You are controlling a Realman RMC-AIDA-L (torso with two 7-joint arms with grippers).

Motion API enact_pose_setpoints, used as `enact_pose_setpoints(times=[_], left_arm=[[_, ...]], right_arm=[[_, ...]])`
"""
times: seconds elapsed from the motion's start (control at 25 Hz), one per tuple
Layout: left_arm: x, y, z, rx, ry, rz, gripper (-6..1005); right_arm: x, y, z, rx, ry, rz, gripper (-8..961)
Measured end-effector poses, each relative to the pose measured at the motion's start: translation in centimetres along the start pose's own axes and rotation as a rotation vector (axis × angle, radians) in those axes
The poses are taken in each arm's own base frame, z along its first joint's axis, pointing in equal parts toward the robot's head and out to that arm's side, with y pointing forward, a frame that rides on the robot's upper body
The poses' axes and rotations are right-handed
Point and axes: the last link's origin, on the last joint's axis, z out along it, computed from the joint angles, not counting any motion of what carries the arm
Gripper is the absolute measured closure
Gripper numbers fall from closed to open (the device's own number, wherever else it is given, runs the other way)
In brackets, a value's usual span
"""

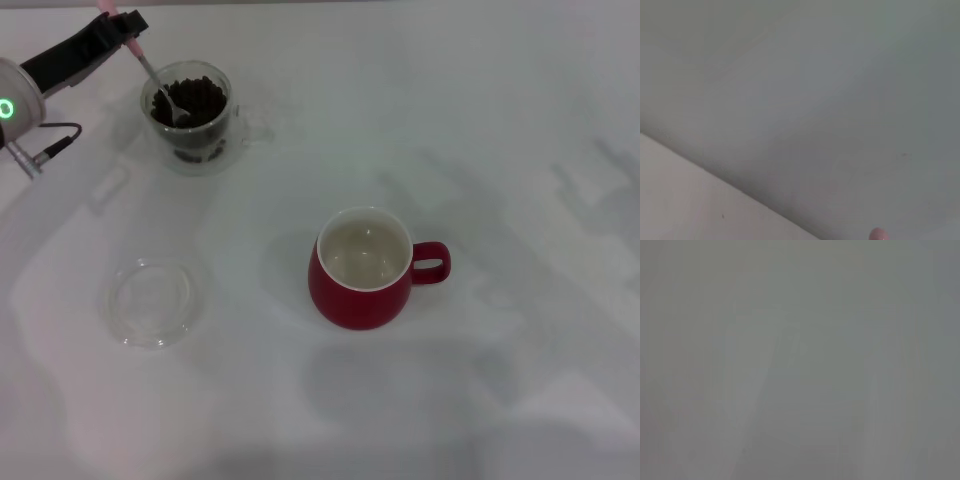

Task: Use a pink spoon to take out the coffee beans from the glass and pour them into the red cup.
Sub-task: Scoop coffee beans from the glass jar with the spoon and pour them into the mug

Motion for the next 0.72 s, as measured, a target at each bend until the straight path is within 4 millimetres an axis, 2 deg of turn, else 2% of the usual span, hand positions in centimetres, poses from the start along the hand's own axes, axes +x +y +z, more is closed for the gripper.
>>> enact_pose_setpoints(times=[0.28,0.72], left_arm=[[-0.2,-0.5,-1.0,-0.023,0.013,-0.113,878],[0.4,-2.8,-4.9,-0.087,0.149,-0.301,878]], right_arm=[[0.0,0.0,0.0,0.002,0.003,0.0,293],[0.0,-0.1,0.0,-0.002,0.003,-0.001,293]])
